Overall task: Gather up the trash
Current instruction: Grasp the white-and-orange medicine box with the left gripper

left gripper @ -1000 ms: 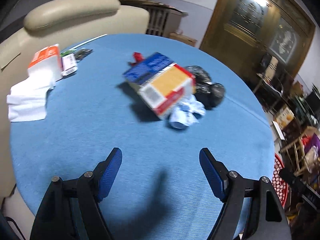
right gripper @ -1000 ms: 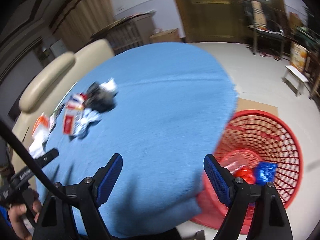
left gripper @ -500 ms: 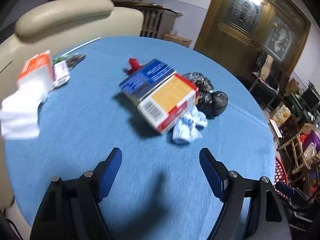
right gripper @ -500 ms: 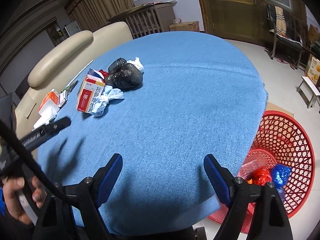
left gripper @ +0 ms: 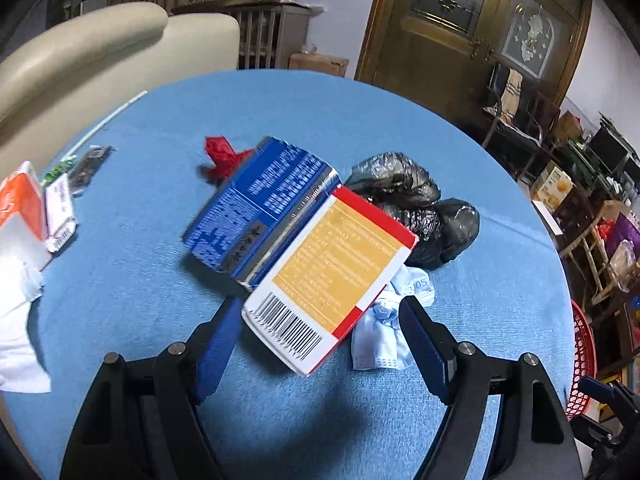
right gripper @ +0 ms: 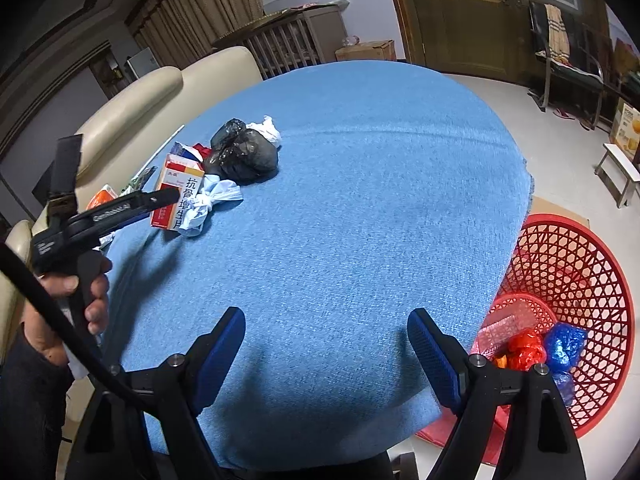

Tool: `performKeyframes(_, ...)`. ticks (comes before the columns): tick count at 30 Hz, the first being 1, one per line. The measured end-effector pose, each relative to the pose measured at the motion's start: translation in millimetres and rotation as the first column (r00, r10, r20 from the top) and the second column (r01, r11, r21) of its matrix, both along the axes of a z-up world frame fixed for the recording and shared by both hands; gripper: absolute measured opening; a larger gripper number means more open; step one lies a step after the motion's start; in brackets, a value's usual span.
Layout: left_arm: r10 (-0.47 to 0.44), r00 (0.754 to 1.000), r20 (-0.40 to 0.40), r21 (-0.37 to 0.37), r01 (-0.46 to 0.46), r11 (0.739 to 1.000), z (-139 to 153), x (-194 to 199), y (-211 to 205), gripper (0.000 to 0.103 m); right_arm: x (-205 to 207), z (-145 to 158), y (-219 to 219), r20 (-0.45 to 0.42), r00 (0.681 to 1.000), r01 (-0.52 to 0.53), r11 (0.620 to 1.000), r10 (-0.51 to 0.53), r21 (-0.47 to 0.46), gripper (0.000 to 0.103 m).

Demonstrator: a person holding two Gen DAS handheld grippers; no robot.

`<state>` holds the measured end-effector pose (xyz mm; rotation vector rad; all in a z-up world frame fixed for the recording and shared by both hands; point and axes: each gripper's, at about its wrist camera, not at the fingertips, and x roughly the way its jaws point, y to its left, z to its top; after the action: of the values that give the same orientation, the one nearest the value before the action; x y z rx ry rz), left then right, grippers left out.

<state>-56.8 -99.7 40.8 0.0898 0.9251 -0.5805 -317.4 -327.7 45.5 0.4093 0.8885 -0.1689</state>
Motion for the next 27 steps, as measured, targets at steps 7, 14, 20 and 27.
performKeyframes(7,-0.01,0.999,-0.052,-0.05,0.008,0.999,-7,0,-1,0.057,1,-2,-4,0.0,1.0,0.008,1.0,-0.008,0.007,0.086)
performKeyframes(14,0.049,0.999,0.004,-0.053,-0.048,0.997,13,-36,20,0.056,1,-3,-3,-0.001,1.0,0.003,1.0,-0.003,0.014,0.086)
performKeyframes(20,0.169,0.985,-0.022,0.072,-0.167,0.983,19,-67,61,0.057,4,-4,2,-0.002,1.0,-0.012,1.0,0.012,0.017,0.086)
performKeyframes(27,0.192,0.98,-0.05,0.115,-0.185,0.976,13,-75,75,0.075,9,-6,18,-0.005,0.999,-0.05,0.999,0.05,0.017,0.086)
